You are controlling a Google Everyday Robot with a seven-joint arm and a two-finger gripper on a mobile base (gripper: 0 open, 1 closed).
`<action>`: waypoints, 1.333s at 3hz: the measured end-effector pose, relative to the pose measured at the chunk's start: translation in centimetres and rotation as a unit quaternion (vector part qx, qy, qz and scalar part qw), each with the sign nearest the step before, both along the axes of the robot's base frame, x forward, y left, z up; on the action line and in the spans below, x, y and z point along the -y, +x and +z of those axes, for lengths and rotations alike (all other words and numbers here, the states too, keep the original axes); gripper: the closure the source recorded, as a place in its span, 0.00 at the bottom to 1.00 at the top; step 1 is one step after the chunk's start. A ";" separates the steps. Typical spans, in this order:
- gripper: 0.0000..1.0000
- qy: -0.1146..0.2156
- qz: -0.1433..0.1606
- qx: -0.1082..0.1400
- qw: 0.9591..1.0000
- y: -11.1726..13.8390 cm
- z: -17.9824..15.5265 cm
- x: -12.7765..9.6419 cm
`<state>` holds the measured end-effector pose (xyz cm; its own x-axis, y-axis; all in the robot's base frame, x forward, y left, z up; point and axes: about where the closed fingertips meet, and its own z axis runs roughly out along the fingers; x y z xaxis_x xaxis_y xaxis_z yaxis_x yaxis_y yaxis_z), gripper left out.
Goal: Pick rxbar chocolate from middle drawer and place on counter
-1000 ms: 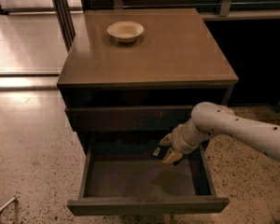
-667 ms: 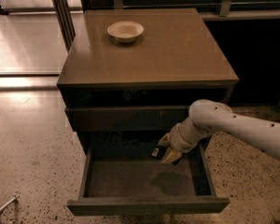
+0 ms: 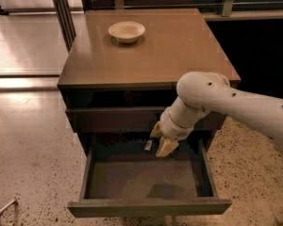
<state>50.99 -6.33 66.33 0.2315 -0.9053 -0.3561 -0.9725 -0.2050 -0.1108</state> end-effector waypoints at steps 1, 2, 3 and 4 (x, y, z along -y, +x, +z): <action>1.00 -0.002 -0.010 0.061 0.998 -0.8 9.3 -1.3; 1.00 -0.007 -0.010 0.083 0.997 -1.0 11.7 -1.5; 1.00 -0.006 -0.010 0.083 0.997 -1.0 11.7 -1.5; 1.00 0.019 -0.045 0.104 0.993 -0.2 13.9 -1.7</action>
Offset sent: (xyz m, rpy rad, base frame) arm -0.0069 0.0120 0.0825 -0.0037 -0.1064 -0.0165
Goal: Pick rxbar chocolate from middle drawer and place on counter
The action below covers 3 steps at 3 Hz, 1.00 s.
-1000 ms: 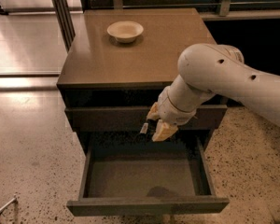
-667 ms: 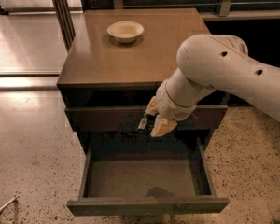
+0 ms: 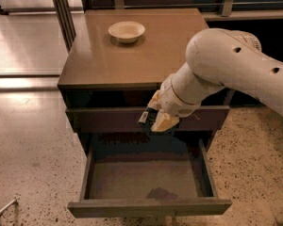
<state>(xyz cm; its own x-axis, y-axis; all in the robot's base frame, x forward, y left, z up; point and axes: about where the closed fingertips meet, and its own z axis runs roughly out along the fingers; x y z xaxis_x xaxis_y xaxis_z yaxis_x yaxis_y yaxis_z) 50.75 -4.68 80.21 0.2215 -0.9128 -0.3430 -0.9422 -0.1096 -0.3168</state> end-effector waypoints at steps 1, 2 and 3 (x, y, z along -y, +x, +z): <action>1.00 0.031 -0.043 0.044 0.998 2.2 4.2 -0.3; 1.00 0.048 -0.072 0.101 0.991 5.5 7.9 -0.2; 1.00 0.065 -0.092 0.147 0.983 9.3 9.6 0.5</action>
Offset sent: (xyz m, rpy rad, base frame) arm 0.0973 -0.0039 0.1271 0.1358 -0.3469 -0.2181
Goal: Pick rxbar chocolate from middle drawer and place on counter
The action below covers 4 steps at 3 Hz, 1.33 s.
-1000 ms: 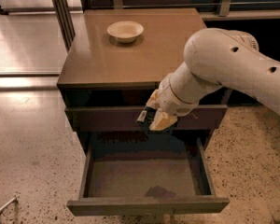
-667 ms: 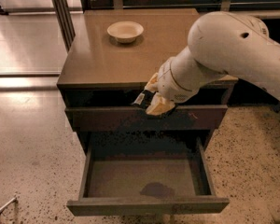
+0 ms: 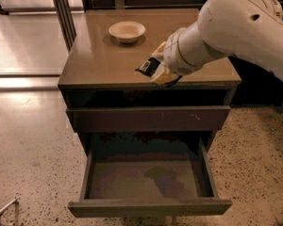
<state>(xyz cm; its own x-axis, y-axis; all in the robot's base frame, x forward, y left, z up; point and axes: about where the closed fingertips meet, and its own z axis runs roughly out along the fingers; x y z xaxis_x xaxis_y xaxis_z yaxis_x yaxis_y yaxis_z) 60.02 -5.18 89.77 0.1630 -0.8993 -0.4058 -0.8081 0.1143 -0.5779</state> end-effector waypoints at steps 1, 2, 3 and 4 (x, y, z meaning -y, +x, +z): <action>1.00 0.026 -0.012 0.028 0.999 4.0 -0.2 0.9; 1.00 0.061 -0.017 0.035 0.997 7.3 -1.5 1.6; 1.00 0.099 -0.023 0.031 0.994 9.8 -3.1 2.2; 1.00 0.127 -0.024 0.025 0.991 11.7 -4.3 2.4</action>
Offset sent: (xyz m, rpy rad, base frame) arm 0.1149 -0.0280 -0.0327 0.2141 -0.0806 -0.0516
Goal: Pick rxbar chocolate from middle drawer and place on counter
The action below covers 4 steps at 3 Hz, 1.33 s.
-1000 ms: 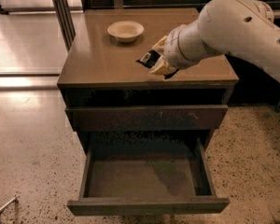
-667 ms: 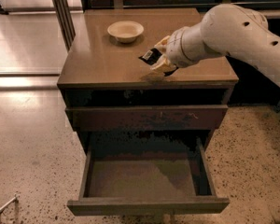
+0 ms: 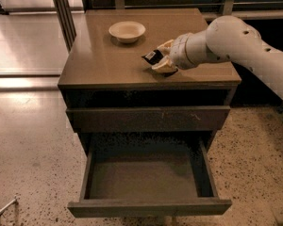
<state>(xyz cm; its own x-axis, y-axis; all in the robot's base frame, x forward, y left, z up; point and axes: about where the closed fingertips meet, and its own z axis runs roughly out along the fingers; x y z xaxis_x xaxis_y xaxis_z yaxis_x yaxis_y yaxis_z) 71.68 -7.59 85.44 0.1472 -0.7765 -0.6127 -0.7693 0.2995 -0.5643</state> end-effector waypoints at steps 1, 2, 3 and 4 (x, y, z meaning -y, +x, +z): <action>0.81 0.002 0.000 -0.001 1.000 0.1 -0.2 0.0; 0.58 0.002 0.000 -0.001 1.000 0.1 -0.2 0.0; 0.35 0.002 0.000 -0.001 1.000 0.1 -0.2 0.0; 0.12 0.002 0.000 -0.001 1.000 0.1 -0.2 0.0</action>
Offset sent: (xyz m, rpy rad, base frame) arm 0.0013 -0.0001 -0.0015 0.0032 0.0018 -0.0005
